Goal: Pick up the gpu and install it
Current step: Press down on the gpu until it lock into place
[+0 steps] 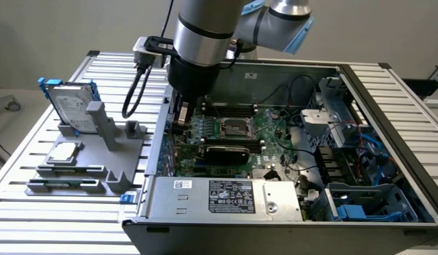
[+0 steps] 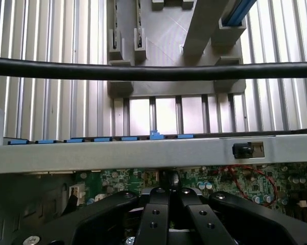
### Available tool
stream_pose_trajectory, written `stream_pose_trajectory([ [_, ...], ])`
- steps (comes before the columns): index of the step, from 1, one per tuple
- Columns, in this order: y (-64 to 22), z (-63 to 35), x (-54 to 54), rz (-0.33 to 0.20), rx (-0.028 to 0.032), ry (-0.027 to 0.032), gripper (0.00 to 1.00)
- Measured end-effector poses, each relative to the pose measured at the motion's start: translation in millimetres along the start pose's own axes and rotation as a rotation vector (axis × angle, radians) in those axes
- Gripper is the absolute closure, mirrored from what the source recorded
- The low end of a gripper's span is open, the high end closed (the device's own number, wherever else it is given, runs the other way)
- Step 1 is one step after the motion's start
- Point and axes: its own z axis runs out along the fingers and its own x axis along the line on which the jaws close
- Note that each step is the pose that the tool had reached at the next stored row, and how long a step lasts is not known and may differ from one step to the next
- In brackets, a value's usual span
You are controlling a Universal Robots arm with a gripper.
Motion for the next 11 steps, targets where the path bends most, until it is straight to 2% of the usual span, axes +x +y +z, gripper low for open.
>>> stream_pose_trajectory([
  [7, 0.1, 0.1, -0.1, 0.013, 0.0001, 0.0007, 0.89],
  [11, 0.3, 0.5, -0.5, 0.026, 0.0002, -0.0019, 0.89],
])
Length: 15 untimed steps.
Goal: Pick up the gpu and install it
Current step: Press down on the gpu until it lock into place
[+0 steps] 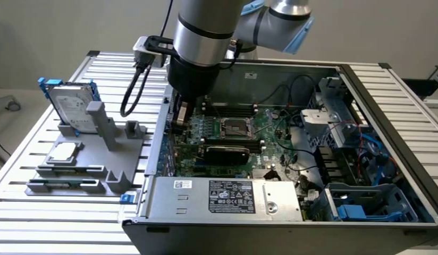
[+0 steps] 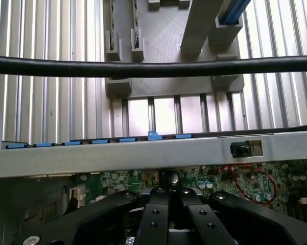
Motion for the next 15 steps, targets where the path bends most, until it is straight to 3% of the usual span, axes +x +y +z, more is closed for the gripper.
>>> stream_pose_trajectory([
  [8, 0.7, 0.3, -0.1, 0.022, 0.0000, -0.0044, 0.89],
  [15, 0.9, 1.1, -0.1, 0.034, 0.0004, -0.0017, 0.89],
])
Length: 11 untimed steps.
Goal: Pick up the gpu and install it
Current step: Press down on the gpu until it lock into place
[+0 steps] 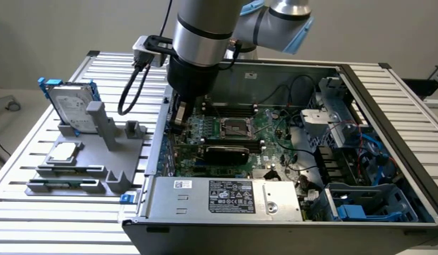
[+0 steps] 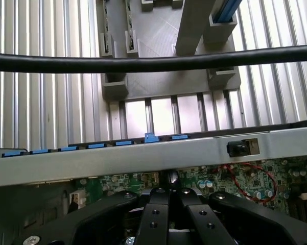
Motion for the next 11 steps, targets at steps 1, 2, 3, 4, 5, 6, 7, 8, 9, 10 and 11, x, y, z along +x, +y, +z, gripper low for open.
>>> stream_pose_trajectory([
  [1, -0.1, 0.2, 0.0, 0.001, 0.0001, 0.0013, 0.89],
  [2, -0.1, 0.4, 0.0, 0.002, 0.0002, 0.0024, 0.89],
  [3, -0.1, 0.6, 0.0, 0.003, 0.0004, 0.0035, 0.89],
  [4, -0.2, 0.8, 0.0, 0.003, 0.0005, 0.0044, 0.89],
  [5, -0.3, 1.1, 0.0, 0.004, 0.0006, 0.0053, 0.89],
  [6, -0.4, 1.4, 0.0, 0.004, 0.0007, 0.0062, 0.89],
  [7, -0.5, 1.9, 0.0, 0.004, 0.0007, 0.0070, 0.89],
  [8, -0.6, 2.2, 0.0, 0.005, 0.0007, 0.0074, 0.89],
  [9, -0.7, 2.4, 0.0, 0.005, 0.0008, 0.0077, 0.89],
  [10, -0.7, 2.5, 0.0, 0.005, 0.0009, 0.0077, 0.89],
  [11, -0.7, 2.6, 0.0, 0.006, 0.0009, 0.0076, 0.89],
])
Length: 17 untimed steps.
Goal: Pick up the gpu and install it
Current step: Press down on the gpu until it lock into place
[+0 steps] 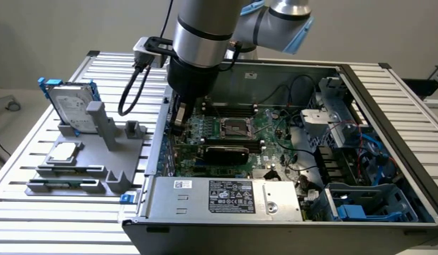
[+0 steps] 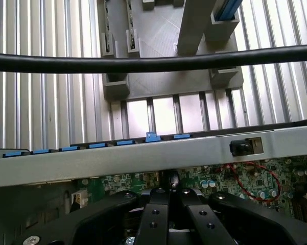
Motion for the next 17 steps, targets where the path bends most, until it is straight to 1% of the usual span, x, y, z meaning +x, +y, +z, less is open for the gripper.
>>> stream_pose_trajectory([
  [4, 0.4, -1.4, -0.1, 0.001, -0.0003, -0.0021, 0.89],
  [6, 0.6, -6.1, -0.1, 0.001, -0.0021, -0.0005, 0.89],
  [8, -1.6, -9.9, -0.3, 0.001, -0.0036, -0.0002, 0.89],
  [12, -11.0, -13.7, -1.5, 0.001, -0.0038, -0.0001, 0.89],
  [17, -26.9, -17.8, -3.3, 0.001, -0.0024, -0.0003, 0.89],
])
